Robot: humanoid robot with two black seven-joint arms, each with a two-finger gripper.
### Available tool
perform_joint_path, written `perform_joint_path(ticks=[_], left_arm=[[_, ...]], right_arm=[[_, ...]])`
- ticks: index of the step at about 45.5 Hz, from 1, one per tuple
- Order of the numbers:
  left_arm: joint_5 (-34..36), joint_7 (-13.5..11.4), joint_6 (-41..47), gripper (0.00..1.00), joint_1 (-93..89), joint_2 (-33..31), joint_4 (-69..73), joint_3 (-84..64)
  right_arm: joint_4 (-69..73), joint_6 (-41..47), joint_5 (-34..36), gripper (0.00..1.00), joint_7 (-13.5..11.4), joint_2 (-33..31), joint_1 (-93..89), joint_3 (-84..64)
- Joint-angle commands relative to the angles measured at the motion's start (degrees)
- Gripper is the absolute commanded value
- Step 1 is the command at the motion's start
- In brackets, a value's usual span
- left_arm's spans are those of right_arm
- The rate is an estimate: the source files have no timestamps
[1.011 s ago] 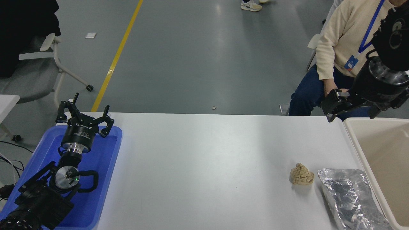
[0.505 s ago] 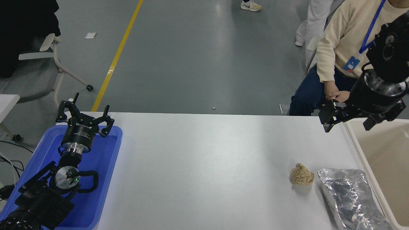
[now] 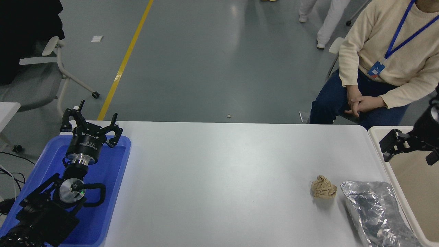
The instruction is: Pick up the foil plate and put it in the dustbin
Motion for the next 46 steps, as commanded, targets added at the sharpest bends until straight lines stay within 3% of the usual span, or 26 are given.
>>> perform_joint_path(ticks=[1, 14, 37, 46], left_arm=[[0.0, 0.0, 0.0, 1.00, 0.0, 0.0, 0.0, 0.0], [0.0, 0.0, 0.0, 1.00, 0.0, 0.0, 0.0, 0.0], [0.0, 0.0, 0.0, 1.00, -0.1, 0.0, 0.0, -0.1], [0.0, 0.0, 0.0, 1.00, -0.1, 0.0, 0.0, 0.0]], right_arm=[[-1.7, 0.0, -16.4, 0.99, -0.6, -3.7, -12.1, 9.9], [-6.4, -17.4, -16.0, 0.98, -0.5, -4.4, -26.7, 13.1], [-7.7, -25.7, -14.1, 0.98, -0.5, -4.0, -34.5, 14.9], [-9.5, -26.3, -8.8, 0.97, -0.5, -3.8, -36.2, 18.0]])
